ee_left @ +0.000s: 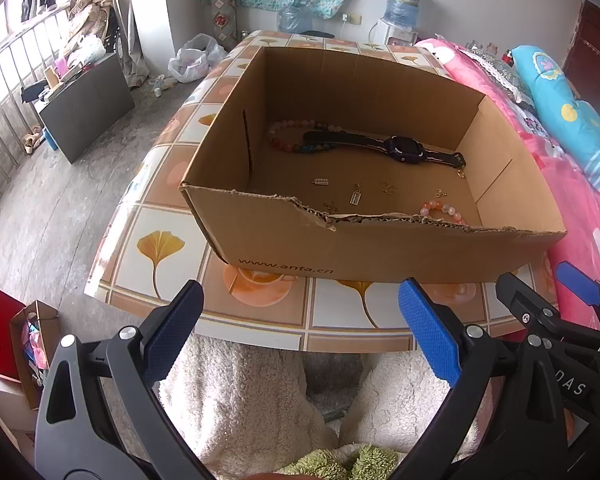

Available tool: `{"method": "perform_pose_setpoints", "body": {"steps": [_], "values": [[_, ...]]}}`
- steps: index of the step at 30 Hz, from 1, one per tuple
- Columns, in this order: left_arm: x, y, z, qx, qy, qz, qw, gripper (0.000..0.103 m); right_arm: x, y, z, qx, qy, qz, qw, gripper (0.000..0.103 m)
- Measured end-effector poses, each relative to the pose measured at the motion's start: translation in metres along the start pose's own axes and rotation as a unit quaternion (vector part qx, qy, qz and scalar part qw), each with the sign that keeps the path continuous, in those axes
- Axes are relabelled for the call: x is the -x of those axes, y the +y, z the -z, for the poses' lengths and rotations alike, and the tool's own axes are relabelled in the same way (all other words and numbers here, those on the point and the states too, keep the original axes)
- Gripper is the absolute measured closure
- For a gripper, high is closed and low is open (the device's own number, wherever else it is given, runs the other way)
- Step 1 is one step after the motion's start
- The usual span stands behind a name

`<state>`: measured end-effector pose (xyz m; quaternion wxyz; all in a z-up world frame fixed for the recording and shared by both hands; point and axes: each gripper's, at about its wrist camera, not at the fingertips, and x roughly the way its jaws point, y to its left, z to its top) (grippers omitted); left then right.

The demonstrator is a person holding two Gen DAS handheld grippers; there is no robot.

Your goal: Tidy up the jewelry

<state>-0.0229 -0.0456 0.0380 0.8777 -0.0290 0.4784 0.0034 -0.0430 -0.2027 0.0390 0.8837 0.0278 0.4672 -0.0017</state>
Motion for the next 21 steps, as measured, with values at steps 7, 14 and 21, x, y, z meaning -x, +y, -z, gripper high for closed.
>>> {"method": "perform_pose_setpoints", "body": {"steps": [7, 14, 21], "values": [[-0.0003, -0.0002, -0.0003, 0.0, -0.001, -0.001, 1.0, 0.009, -0.0001, -0.0002, 0.0001, -0.001, 0.001, -0.001, 1.0, 0.01], [-0.001, -0.0007, -0.0001, 0.002, -0.001, 0.0, 1.0, 0.009, 0.0004, 0.0001, 0.0001, -0.001, 0.001, 0.0, 1.0, 0.01], [-0.001, -0.0014, 0.0002, 0.002, -0.001, 0.001, 1.0, 0.009, 0.0016, 0.0004, -0.0004, 0.0, 0.001, 0.002, 1.0, 0.01]]}}
